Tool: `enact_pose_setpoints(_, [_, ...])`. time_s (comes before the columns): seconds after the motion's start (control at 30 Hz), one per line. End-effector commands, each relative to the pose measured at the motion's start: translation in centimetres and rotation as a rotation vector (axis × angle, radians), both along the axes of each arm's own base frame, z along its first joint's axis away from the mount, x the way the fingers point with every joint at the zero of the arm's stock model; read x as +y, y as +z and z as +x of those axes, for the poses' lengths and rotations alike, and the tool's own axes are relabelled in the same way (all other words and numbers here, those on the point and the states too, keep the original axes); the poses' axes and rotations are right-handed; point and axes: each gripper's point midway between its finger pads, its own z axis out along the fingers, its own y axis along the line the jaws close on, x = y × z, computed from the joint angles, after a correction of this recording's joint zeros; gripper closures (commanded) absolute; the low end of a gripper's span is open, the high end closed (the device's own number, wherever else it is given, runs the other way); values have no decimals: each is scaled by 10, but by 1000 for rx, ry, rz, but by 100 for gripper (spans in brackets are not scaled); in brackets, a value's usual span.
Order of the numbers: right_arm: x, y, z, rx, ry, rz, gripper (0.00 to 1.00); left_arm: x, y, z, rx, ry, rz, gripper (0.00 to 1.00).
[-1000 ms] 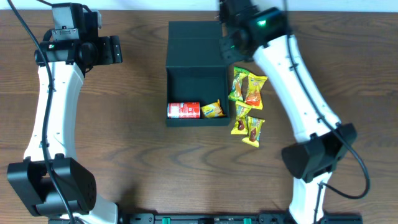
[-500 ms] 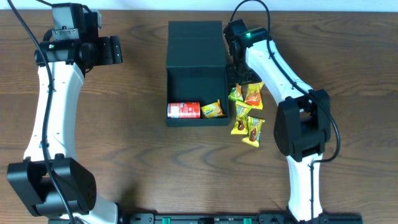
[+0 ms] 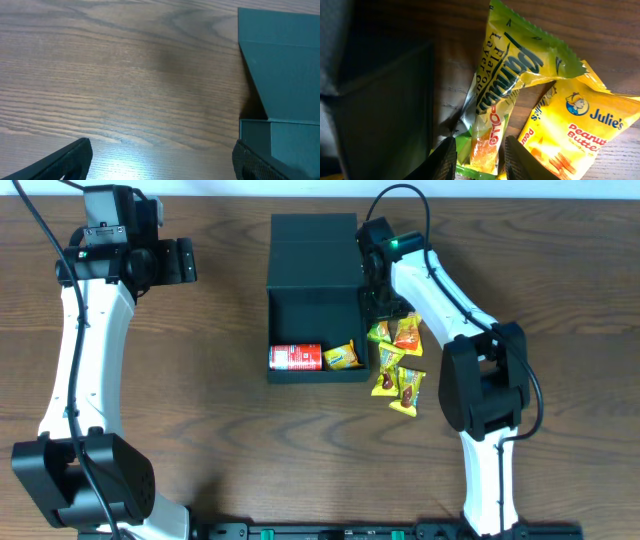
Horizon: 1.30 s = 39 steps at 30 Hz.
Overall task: Pack container
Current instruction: 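Grasp the green Pandan wrapper with right gripper, then carry the Pandan wrapper into the box with right gripper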
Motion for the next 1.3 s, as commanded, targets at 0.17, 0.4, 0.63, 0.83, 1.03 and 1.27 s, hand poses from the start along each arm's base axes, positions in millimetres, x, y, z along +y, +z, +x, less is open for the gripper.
enact_pose_setpoints(0.17, [2, -19, -8, 25, 8, -3, 85, 1, -2, 2, 4, 10, -10, 9])
enact_pose_setpoints(0.4, [2, -14, 0, -6, 6, -4, 99, 1, -2, 2, 5, 10, -10, 9])
enact_pose_setpoints(0.63, [6, 63, 34, -150, -4, -12, 99, 1, -2, 2, 6, 10, -10, 9])
enact_pose_setpoints(0.83, [27, 124, 48, -261, 17, 61, 99, 1, -2, 1, 9, 10, -11, 9])
enact_pose_setpoints(1.03, [92, 123, 21, -194, 131, 228, 98, 1, -2, 1, 9, 10, -11, 9])
enact_pose_setpoints(1.27, [137, 99, -8, -140, 186, 228, 98, 1, -2, 1, 9, 10, -10, 9])
